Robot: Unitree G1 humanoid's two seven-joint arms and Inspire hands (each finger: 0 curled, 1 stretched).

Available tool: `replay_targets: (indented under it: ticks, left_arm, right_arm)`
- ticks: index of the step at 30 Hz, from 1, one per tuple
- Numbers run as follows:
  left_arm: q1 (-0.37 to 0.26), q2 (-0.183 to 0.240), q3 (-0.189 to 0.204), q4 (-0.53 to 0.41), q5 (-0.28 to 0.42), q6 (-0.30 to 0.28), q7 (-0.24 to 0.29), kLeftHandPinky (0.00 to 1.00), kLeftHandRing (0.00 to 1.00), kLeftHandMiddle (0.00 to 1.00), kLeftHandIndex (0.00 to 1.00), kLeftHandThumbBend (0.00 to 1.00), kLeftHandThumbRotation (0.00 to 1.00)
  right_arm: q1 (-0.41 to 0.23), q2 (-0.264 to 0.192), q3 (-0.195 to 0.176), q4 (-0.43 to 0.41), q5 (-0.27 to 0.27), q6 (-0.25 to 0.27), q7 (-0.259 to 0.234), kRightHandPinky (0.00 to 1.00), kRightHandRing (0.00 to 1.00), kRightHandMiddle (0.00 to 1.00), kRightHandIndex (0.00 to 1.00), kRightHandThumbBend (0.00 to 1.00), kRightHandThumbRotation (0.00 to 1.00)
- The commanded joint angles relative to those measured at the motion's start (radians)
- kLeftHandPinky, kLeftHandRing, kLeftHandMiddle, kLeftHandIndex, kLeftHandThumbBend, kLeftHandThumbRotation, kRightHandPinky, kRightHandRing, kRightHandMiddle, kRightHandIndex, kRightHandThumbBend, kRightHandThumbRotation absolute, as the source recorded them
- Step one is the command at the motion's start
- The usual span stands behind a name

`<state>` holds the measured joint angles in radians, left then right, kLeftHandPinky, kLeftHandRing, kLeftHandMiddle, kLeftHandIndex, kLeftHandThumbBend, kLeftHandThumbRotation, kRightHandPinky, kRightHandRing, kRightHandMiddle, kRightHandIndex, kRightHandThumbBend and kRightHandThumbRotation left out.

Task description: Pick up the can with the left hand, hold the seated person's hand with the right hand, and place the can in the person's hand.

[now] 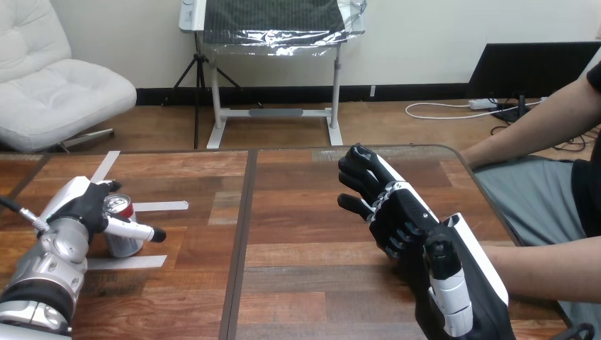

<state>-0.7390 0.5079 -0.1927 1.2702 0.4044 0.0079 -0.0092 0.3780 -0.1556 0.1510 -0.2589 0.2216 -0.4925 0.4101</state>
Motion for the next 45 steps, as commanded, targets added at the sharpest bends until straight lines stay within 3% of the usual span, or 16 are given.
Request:
replay_targets:
  ticks: [1,17,45]
  left_arm:
    - [-0.05,0.01,-0.021,0.003,0.019,0.01,-0.01,0.89,0.95,0.93,0.9,0.95,0.17]
    - [-0.055,0.017,-0.042,0.005,0.028,0.017,-0.02,0.72,0.85,0.88,0.86,0.91,0.1]
    - [-0.048,0.01,-0.025,0.005,0.009,0.021,0.028,0.64,0.76,0.82,0.81,0.82,0.0]
  right_arm:
    - [-0.047,0.012,-0.002,-0.033,0.017,-0.027,0.0,0.91,0.95,0.94,0.94,0.79,1.0]
    - [-0.045,0.012,0.0,-0.036,0.013,-0.026,-0.002,0.9,0.95,0.94,0.95,0.79,1.0]
    - [-0.04,0.008,-0.001,-0.04,0.022,-0.026,0.001,0.91,0.95,0.94,0.95,0.78,1.0]
